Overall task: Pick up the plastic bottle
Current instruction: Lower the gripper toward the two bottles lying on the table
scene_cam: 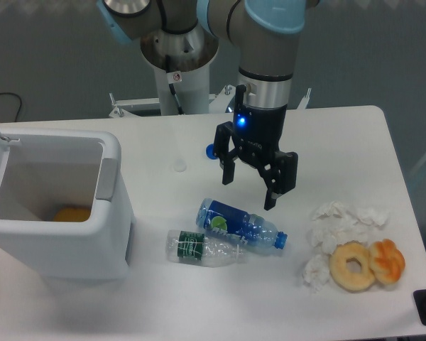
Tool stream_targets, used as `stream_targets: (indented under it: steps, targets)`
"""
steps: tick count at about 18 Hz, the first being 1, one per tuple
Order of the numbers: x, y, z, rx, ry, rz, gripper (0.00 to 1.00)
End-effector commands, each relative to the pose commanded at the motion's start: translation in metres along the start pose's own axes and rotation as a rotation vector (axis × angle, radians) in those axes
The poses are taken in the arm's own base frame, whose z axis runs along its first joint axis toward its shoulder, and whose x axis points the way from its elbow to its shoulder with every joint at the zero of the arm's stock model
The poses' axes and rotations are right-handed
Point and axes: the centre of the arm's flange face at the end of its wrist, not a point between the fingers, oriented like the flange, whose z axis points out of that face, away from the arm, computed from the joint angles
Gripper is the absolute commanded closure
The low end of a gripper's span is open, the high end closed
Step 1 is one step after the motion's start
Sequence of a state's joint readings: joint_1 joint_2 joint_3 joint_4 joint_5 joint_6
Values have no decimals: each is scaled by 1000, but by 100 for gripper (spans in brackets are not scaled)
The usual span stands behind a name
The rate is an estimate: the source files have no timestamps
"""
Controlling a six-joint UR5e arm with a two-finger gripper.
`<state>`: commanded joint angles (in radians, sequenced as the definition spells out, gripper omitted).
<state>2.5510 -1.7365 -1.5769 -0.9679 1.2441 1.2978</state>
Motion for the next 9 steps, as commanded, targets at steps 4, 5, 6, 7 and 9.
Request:
stream_targets:
  steps: [4, 5, 6, 7, 9]
  targets:
    - [2, -1, 2, 2, 4, 0, 0]
    - [2, -4, 3, 5, 1, 9, 0]
    - [2, -11, 3, 13, -8, 23, 0]
    - [2, -15, 7, 19, -18, 34, 0]
    - [5, -26, 15, 34, -31, 60, 0]
